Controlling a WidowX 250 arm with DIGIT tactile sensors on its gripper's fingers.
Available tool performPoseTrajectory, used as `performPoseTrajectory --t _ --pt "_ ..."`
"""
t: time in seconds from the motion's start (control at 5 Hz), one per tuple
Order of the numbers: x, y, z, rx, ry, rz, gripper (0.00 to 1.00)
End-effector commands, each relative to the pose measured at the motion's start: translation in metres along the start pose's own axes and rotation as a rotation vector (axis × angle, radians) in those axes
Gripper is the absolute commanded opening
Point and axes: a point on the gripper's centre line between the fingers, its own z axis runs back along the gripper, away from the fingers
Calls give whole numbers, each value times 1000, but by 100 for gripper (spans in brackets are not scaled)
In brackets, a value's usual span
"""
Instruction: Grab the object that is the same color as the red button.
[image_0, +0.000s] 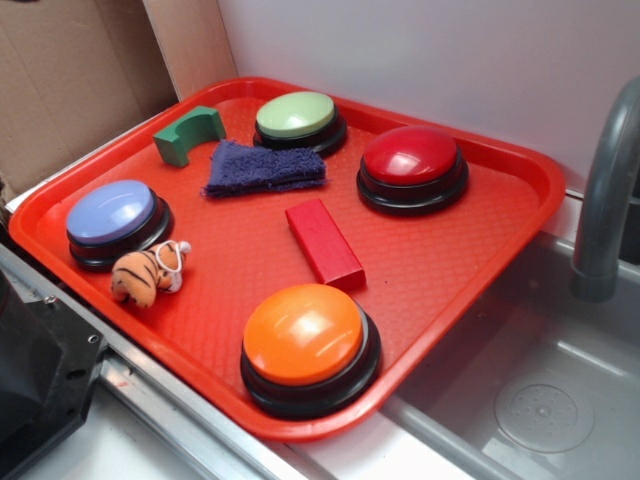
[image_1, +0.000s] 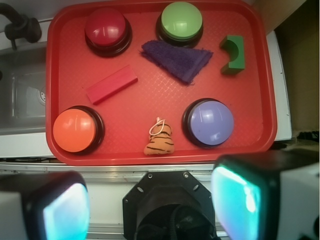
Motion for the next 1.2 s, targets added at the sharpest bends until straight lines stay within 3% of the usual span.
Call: performPoseTrajectory --t 0.0,0.2,0.4,0.6,1.0 --pt "0 0 0 0 0 0 100" --pt "9 -6 -9 32 -9 138 100" --pt "15 -8 -16 -8 -76 335 100" --pt "27 -16 -40 -64 -85 596 100" --pt "54 -33 -98 -10 -101 818 100"
